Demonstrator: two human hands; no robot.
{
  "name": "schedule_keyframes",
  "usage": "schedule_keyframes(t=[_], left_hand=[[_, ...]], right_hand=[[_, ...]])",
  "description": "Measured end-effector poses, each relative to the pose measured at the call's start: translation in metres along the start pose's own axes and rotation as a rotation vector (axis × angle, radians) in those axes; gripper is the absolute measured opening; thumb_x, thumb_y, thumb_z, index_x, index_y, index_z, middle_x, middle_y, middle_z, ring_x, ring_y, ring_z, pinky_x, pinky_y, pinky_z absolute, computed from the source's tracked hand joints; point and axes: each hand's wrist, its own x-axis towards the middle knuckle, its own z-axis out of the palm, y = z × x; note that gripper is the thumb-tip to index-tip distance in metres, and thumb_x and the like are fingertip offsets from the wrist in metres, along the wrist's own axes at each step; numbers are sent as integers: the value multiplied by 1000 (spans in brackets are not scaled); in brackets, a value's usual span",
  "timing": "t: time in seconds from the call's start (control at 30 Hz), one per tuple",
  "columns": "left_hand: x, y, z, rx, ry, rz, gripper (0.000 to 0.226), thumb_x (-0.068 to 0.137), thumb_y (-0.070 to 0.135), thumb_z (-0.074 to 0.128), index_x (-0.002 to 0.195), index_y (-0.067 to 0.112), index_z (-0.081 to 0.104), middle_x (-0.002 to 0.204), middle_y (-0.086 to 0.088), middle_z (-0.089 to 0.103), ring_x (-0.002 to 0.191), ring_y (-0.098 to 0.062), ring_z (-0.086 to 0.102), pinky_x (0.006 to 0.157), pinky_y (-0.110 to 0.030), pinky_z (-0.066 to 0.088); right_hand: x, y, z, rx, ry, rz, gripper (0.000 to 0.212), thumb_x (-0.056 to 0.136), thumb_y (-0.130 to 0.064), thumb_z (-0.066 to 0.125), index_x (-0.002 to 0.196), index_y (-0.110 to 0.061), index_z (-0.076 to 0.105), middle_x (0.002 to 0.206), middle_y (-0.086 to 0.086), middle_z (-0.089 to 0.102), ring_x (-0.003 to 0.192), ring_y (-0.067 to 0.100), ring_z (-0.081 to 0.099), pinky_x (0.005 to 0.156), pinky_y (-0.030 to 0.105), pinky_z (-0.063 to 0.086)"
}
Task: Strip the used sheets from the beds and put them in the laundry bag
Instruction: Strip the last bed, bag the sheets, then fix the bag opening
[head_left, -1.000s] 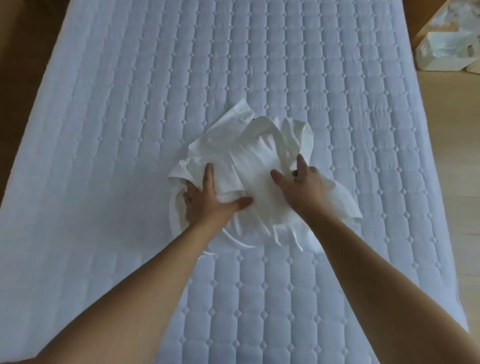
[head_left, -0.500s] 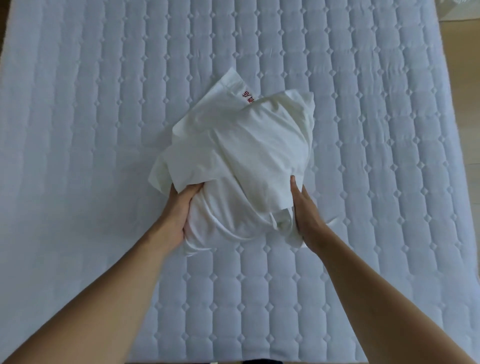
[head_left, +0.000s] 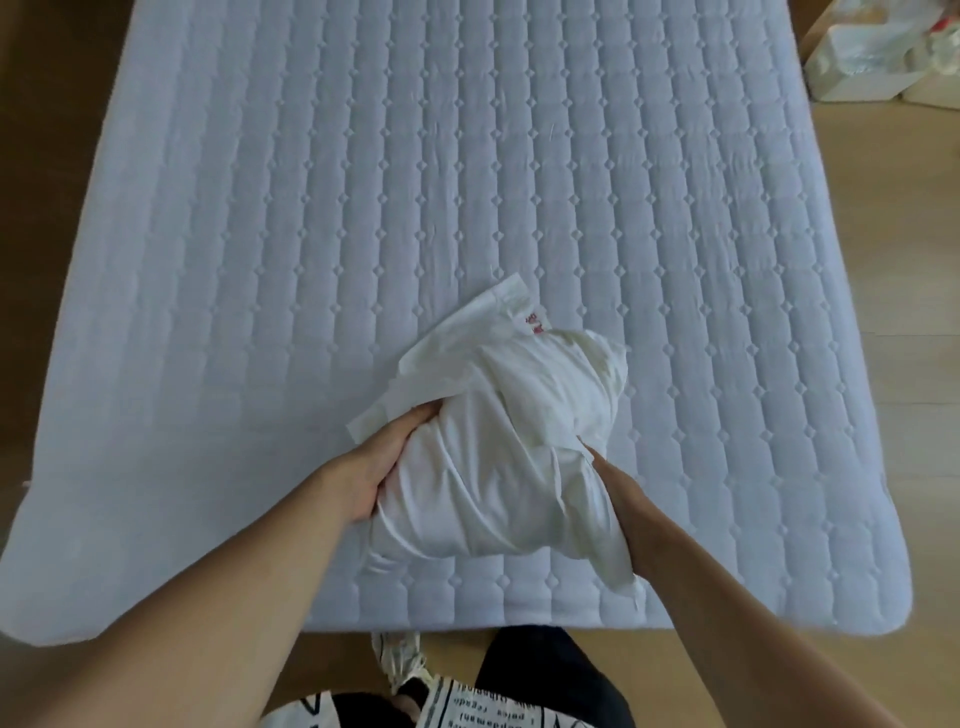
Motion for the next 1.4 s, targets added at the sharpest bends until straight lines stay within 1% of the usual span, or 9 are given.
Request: schedule_keyframes(t=[0.2, 0.3, 0.43, 0.63, 0.83, 0.93, 1.13, 1.3, 1.4], left_hand=[[-51, -70, -32, 124, 12, -206, 87, 58, 89, 73, 113, 21, 75, 108, -12, 78, 106, -31, 71, 100, -45, 52], [-64, -90, -47, -6, -14, -150, 78, 71, 81, 71, 114, 15, 76, 105, -14, 78, 106, -33, 71, 96, -44, 53], [-80, -94, -62, -254, -24, 28, 48, 99, 53, 59, 110, 10, 75, 103, -17, 78, 102, -35, 70, 86, -42, 53], [-76, -82, -80, -397, -15, 324, 57, 88, 37, 79, 128, -1, 64, 119, -20, 73, 110, -38, 70, 98, -49, 55], [-43, -66, -69, -360, 162, 486, 67, 57, 12, 93, 118, 7, 66, 116, -18, 74, 108, -39, 71, 94, -57, 57], [-18, -57, -68, -355, 212, 525, 76, 56, 21, 98, 123, 8, 66, 119, -17, 74, 111, -37, 71, 101, -62, 52], [31, -24, -64, -257, 500, 421, 98, 45, 60, 98, 129, 22, 64, 120, -2, 74, 110, -24, 72, 102, -54, 54], [37, -9, -37, 94, 862, 63, 117, 59, 87, 73, 156, 45, 22, 164, -5, 18, 147, -37, 27, 116, -61, 28], [37, -13, -18, 35, 926, 228, 127, 60, 84, 74, 158, 48, 3, 169, -4, 0, 153, -35, 15, 118, -61, 27]], right_hand=[[-78, 53, 25, -175, -98, 58, 16, 101, -43, 64, 101, -28, 70, 93, 1, 70, 81, 16, 65, 102, 48, 54], [-104, 80, 25, 86, -100, 52, 36, 97, -48, 68, 110, -16, 75, 94, 13, 76, 77, 28, 73, 76, 44, 60], [-125, 76, 40, 227, -42, -131, 47, 97, -55, 63, 122, -16, 70, 101, 14, 79, 87, 30, 78, 77, 46, 64], [-117, 37, 78, -127, 97, -324, 78, 84, -80, 59, 140, -25, 56, 120, 14, 71, 89, 31, 74, 75, 40, 60], [-67, -17, 102, -804, 544, -477, 100, 76, -97, 27, 141, -30, 61, 158, 9, 31, 148, 35, 27, 121, 56, 23], [-36, -45, 107, -898, 509, -529, 94, 82, -92, 32, 141, -25, 59, 171, 6, 15, 158, 33, 7, 125, 57, 8], [35, -68, 111, -528, 274, -470, 116, 58, -99, 47, 152, -32, 35, 153, 0, 47, 146, 32, 37, 120, 56, 30], [72, -72, 126, -626, 364, -460, 97, 72, -96, 40, 155, -48, 26, 160, -9, 39, 153, 25, 23, 119, 64, 20], [93, -69, 125, -715, 381, -392, 87, 83, -87, 47, 157, -49, 24, 165, -9, 28, 155, 21, 15, 123, 59, 14]])
